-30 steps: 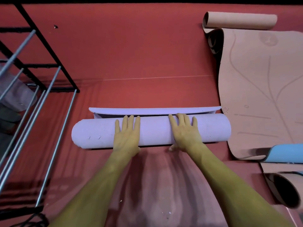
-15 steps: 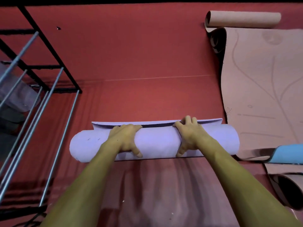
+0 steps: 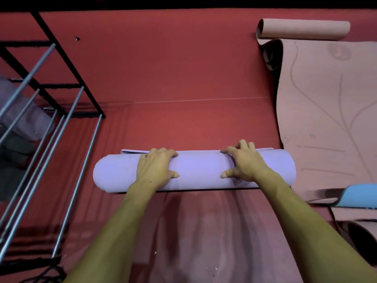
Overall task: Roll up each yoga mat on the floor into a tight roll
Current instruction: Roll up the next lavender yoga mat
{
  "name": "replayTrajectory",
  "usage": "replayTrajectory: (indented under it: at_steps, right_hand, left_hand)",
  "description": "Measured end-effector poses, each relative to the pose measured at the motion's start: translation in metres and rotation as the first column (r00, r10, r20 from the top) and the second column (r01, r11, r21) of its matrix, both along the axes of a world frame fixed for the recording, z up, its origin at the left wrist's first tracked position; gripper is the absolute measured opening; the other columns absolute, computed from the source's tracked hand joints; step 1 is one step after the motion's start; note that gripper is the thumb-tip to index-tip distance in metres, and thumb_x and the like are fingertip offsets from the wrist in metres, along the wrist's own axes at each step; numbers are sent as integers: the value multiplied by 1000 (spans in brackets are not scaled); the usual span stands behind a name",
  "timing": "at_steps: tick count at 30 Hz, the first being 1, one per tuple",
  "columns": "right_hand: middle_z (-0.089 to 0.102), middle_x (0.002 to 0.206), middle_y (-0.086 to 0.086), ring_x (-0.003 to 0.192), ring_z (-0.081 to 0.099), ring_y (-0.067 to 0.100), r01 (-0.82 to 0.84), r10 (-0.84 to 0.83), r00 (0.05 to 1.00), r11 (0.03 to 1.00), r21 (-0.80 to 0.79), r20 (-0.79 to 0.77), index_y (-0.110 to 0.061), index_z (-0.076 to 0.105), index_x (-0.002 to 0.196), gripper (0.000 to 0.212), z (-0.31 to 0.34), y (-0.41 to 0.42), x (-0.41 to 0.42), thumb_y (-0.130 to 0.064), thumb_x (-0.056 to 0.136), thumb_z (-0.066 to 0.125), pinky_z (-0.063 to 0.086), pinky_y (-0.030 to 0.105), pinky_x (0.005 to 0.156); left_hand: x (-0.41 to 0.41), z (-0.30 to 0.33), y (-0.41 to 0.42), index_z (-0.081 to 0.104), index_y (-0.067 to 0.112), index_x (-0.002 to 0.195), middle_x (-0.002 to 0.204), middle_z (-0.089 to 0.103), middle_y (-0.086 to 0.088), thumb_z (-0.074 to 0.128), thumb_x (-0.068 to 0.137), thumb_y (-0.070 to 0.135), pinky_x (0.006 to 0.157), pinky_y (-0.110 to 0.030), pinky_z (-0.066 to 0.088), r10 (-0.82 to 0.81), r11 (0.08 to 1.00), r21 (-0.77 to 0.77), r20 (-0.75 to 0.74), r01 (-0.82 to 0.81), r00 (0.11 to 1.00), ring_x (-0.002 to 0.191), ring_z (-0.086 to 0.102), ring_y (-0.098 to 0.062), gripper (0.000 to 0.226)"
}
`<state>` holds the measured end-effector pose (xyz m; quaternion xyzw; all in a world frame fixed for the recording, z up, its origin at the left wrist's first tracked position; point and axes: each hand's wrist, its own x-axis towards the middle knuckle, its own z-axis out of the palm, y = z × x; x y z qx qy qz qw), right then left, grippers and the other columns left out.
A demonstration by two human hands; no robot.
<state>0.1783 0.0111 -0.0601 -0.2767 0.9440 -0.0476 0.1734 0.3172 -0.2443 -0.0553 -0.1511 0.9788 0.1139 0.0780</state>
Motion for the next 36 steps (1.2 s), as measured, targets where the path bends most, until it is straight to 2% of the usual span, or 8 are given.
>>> replayTrajectory:
  at_steps: [4, 8, 12, 16, 21, 27, 31, 36]
  right_hand:
    - [43, 132, 2, 119, 43, 28, -4, 4, 1000, 1000, -29, -6, -37, 46, 152, 89, -3, 2, -5, -71, 76, 77, 42, 44, 104]
    - [47, 133, 0, 123, 47, 29, 21, -21, 1000, 998, -54, 8, -34, 50, 145, 83, -5, 4, -4, -73, 75, 71, 40, 49, 108]
    - [40, 148, 2, 136, 39, 35, 20, -21, 999, 999, 34, 40, -34, 38, 155, 116, -6, -3, -2, -95, 56, 41, 24, 57, 120]
    - [18, 165, 12, 154, 9, 45, -24, 21, 1000, 989, 149, 19, -16, 10, 164, 138, -15, -33, 16, -90, 63, 67, 6, 68, 122]
    - [23, 161, 10, 150, 18, 39, -174, 180, 982, 980, 95, -61, -19, 11, 162, 129, -27, -81, 42, -69, 67, 82, 6, 76, 118]
    - [30, 157, 5, 145, 28, 36, -164, 171, 983, 981, 106, -64, -25, 14, 161, 135, -33, -93, 28, -69, 55, 86, 10, 79, 115]
    - [38, 149, 4, 135, 35, 36, -176, 178, 984, 978, 112, -10, -26, 24, 156, 128, -23, -104, 14, -68, 51, 85, 17, 79, 112]
    - [41, 146, 2, 130, 38, 36, -180, 182, 983, 973, 147, 1, -27, 30, 154, 125, -17, -107, 11, -70, 49, 82, 26, 77, 108]
  left_hand:
    - [3, -6, 1, 25, 36, 162, 163, 27, -4, 73, 71, 78, 116, -45, 26, -87, 993, -62, 142, 97, 986, 145, 24, -28, 111]
    - [3, -18, 11, 28, 39, 160, 157, 32, -2, 82, 65, 73, 118, -39, 26, -6, 990, -142, 34, 11, 999, 144, 28, -26, 114]
    - [1, -21, 6, 34, 28, 159, 161, 38, 5, 85, 69, 65, 120, -36, 22, 39, 998, -45, -44, -41, 998, 147, 32, -20, 109]
    - [-2, -26, -2, 28, 22, 162, 170, 26, 1, 80, 77, 65, 127, -37, 14, 36, 999, 9, -19, -36, 999, 156, 21, -22, 109]
    - [0, -28, -7, 28, 25, 163, 171, 24, 0, 71, 84, 66, 126, -36, 17, -29, 999, -25, -15, 29, 999, 156, 21, -23, 99]
    - [35, -46, 1, 70, 24, 125, 133, 61, 2, 81, 81, 53, 95, -44, 46, 350, 936, 158, -457, -313, 817, 119, 53, -27, 54]
    - [55, -46, 7, 67, 24, 97, 109, 58, 8, 77, 86, 53, 71, -34, 42, 642, 756, 484, -414, -441, 645, 93, 61, -18, 32]
    - [63, -63, -3, 61, 12, 86, 94, 61, -1, 88, 73, 58, 77, -32, 45, 948, 113, 816, 81, -567, 306, 92, 65, -28, 55]
